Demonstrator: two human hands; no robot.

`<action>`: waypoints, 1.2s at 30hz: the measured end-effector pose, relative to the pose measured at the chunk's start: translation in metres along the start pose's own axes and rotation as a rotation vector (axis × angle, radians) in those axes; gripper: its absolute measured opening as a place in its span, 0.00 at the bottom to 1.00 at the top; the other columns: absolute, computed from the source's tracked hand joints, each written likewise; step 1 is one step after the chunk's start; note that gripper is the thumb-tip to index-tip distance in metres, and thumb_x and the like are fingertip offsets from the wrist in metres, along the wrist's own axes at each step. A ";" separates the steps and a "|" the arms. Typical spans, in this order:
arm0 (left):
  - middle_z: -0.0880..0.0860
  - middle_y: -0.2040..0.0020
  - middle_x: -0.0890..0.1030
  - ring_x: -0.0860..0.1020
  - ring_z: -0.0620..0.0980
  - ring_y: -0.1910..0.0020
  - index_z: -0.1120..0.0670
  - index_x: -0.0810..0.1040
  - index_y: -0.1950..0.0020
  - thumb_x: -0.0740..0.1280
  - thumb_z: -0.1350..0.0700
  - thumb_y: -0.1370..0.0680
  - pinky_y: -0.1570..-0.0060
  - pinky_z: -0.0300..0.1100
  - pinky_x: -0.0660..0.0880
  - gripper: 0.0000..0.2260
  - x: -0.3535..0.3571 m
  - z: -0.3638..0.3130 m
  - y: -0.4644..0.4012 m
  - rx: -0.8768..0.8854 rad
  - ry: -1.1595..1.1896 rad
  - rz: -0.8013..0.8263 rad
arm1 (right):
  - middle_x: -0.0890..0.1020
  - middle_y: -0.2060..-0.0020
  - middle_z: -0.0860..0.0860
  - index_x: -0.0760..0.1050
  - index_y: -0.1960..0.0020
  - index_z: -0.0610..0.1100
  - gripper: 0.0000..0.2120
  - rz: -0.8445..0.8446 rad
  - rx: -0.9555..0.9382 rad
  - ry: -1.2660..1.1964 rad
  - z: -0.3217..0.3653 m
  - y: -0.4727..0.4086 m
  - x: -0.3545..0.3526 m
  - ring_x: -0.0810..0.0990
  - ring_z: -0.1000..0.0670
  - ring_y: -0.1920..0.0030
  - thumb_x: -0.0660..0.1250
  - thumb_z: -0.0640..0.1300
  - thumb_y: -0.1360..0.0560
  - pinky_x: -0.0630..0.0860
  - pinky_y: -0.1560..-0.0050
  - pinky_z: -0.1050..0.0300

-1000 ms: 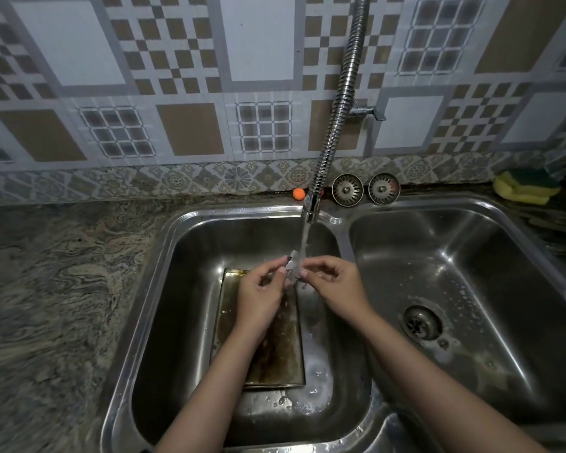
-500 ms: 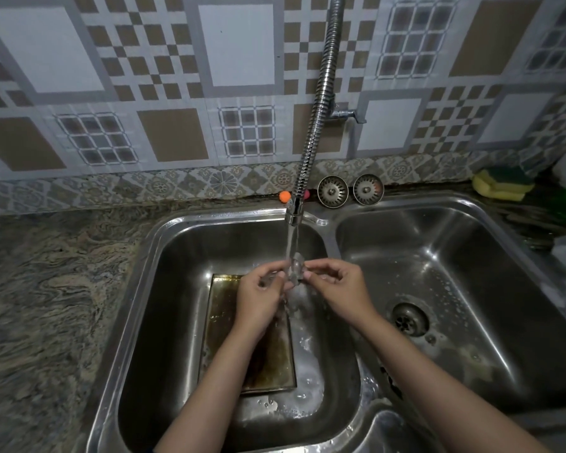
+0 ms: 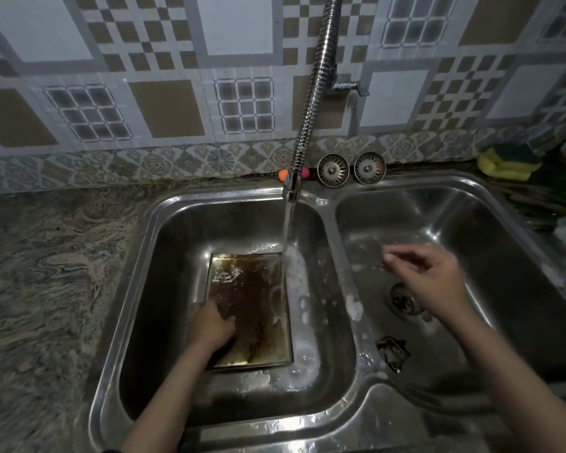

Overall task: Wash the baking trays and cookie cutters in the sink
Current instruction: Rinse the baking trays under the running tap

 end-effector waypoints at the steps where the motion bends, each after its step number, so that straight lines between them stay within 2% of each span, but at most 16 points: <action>1: 0.59 0.39 0.74 0.75 0.58 0.41 0.54 0.75 0.40 0.71 0.53 0.29 0.42 0.48 0.75 0.18 -0.004 -0.002 0.003 0.003 -0.029 -0.024 | 0.85 0.62 0.53 0.82 0.55 0.50 0.09 0.008 0.047 0.130 -0.018 0.003 -0.012 0.84 0.55 0.60 0.72 0.36 0.29 0.80 0.55 0.63; 4: 0.60 0.38 0.72 0.71 0.61 0.39 0.55 0.74 0.39 0.69 0.53 0.27 0.42 0.50 0.73 0.18 -0.013 -0.002 0.002 -0.073 -0.096 -0.080 | 0.84 0.66 0.50 0.84 0.58 0.45 0.05 0.113 0.185 0.515 -0.073 0.016 -0.030 0.83 0.48 0.62 0.71 0.36 0.29 0.77 0.59 0.55; 8: 0.58 0.46 0.80 0.79 0.58 0.47 0.57 0.78 0.45 0.70 0.56 0.28 0.51 0.45 0.77 0.12 -0.011 -0.004 0.000 -0.063 -0.054 -0.009 | 0.80 0.71 0.55 0.74 0.72 0.53 0.18 0.404 0.311 0.763 -0.128 0.037 -0.012 0.80 0.52 0.66 0.67 0.35 0.29 0.73 0.63 0.60; 10: 0.60 0.48 0.81 0.79 0.58 0.48 0.58 0.78 0.47 0.69 0.58 0.28 0.54 0.44 0.74 0.11 -0.017 -0.005 0.001 -0.050 -0.049 -0.049 | 0.79 0.70 0.56 0.74 0.70 0.53 0.17 0.510 0.308 0.794 -0.139 0.043 0.001 0.78 0.62 0.68 0.66 0.35 0.28 0.70 0.65 0.69; 12: 0.59 0.48 0.80 0.78 0.58 0.49 0.57 0.78 0.48 0.69 0.58 0.28 0.56 0.44 0.73 0.10 -0.023 -0.006 0.002 -0.038 -0.030 -0.088 | 0.82 0.66 0.53 0.79 0.63 0.50 0.10 0.557 0.312 0.861 -0.142 0.043 0.009 0.78 0.62 0.66 0.66 0.38 0.27 0.66 0.67 0.70; 13: 0.59 0.49 0.79 0.78 0.57 0.51 0.56 0.77 0.48 0.68 0.60 0.28 0.58 0.44 0.73 0.10 -0.026 -0.007 0.003 -0.030 -0.015 -0.104 | 0.84 0.61 0.50 0.81 0.59 0.48 0.06 0.536 0.316 0.894 -0.143 0.039 0.009 0.81 0.56 0.60 0.67 0.41 0.26 0.67 0.64 0.66; 15: 0.58 0.49 0.77 0.76 0.55 0.53 0.55 0.76 0.49 0.67 0.63 0.29 0.58 0.44 0.72 0.10 -0.031 -0.011 0.005 0.022 0.028 -0.148 | 0.85 0.55 0.46 0.82 0.52 0.45 0.07 0.454 0.330 0.904 -0.137 0.030 0.004 0.82 0.47 0.52 0.68 0.45 0.27 0.71 0.58 0.61; 20: 0.56 0.50 0.78 0.76 0.52 0.54 0.54 0.75 0.48 0.62 0.67 0.26 0.58 0.44 0.73 0.11 -0.042 -0.034 0.015 0.174 0.236 -0.213 | 0.85 0.60 0.46 0.82 0.54 0.41 0.06 0.155 0.099 0.711 -0.067 0.008 0.004 0.83 0.46 0.59 0.70 0.43 0.28 0.77 0.56 0.56; 22: 0.56 0.50 0.78 0.77 0.54 0.53 0.55 0.75 0.46 0.61 0.66 0.25 0.56 0.45 0.75 0.11 -0.051 -0.041 0.020 0.175 0.300 -0.256 | 0.84 0.61 0.49 0.83 0.53 0.41 0.06 0.064 0.011 0.574 -0.034 0.009 0.013 0.81 0.52 0.62 0.70 0.41 0.28 0.76 0.57 0.63; 24: 0.54 0.50 0.77 0.76 0.53 0.52 0.55 0.75 0.45 0.60 0.66 0.24 0.56 0.43 0.73 0.11 -0.060 -0.046 0.027 0.159 0.369 -0.307 | 0.83 0.60 0.50 0.83 0.51 0.42 0.06 0.066 -0.089 0.467 -0.003 0.014 0.036 0.80 0.55 0.62 0.70 0.39 0.27 0.70 0.58 0.76; 27: 0.53 0.50 0.76 0.75 0.51 0.52 0.55 0.76 0.47 0.59 0.67 0.23 0.53 0.41 0.70 0.11 -0.067 -0.052 0.037 0.136 0.506 -0.358 | 0.83 0.52 0.50 0.81 0.45 0.43 0.11 0.207 -0.215 0.379 0.029 0.026 0.085 0.81 0.54 0.52 0.68 0.42 0.26 0.69 0.49 0.76; 29: 0.52 0.50 0.77 0.76 0.51 0.51 0.52 0.76 0.48 0.59 0.66 0.23 0.51 0.42 0.72 0.11 -0.064 -0.057 0.042 0.131 0.620 -0.340 | 0.77 0.37 0.50 0.73 0.33 0.45 0.19 0.439 -0.232 0.407 0.036 0.037 0.129 0.74 0.53 0.36 0.65 0.47 0.23 0.66 0.36 0.68; 31: 0.52 0.49 0.79 0.78 0.51 0.49 0.48 0.75 0.50 0.59 0.64 0.22 0.48 0.49 0.76 0.11 -0.057 -0.062 0.047 0.140 0.750 -0.306 | 0.61 0.25 0.51 0.57 0.24 0.46 0.28 0.667 -0.262 0.545 0.033 0.047 0.167 0.58 0.53 0.25 0.60 0.53 0.21 0.55 0.27 0.59; 32: 0.52 0.49 0.79 0.78 0.51 0.48 0.47 0.75 0.51 0.60 0.63 0.21 0.46 0.50 0.77 0.11 -0.055 -0.065 0.050 0.149 0.799 -0.305 | 0.53 0.23 0.51 0.50 0.22 0.47 0.31 0.721 -0.271 0.653 0.028 0.043 0.177 0.51 0.52 0.23 0.57 0.55 0.21 0.49 0.25 0.55; 34: 0.49 0.48 0.79 0.78 0.49 0.46 0.46 0.75 0.51 0.60 0.63 0.21 0.45 0.46 0.76 0.11 -0.055 -0.072 0.059 0.193 0.862 -0.323 | 0.44 0.22 0.50 0.44 0.22 0.46 0.34 0.678 -0.274 0.835 0.019 0.018 0.183 0.41 0.51 0.23 0.53 0.59 0.20 0.43 0.25 0.47; 36: 0.48 0.48 0.78 0.77 0.47 0.45 0.49 0.75 0.49 0.60 0.64 0.21 0.48 0.35 0.72 0.10 -0.058 -0.086 0.070 0.264 0.897 -0.341 | 0.40 0.23 0.48 0.43 0.22 0.46 0.34 0.534 -0.258 0.889 0.020 -0.015 0.180 0.38 0.49 0.23 0.51 0.60 0.20 0.43 0.25 0.40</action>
Point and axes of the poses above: each hand's wrist, its own y-axis away from the middle knuckle, its own x-axis out of the palm, z = x × y, the point moved 8 cm from there along -y, towards the middle knuckle
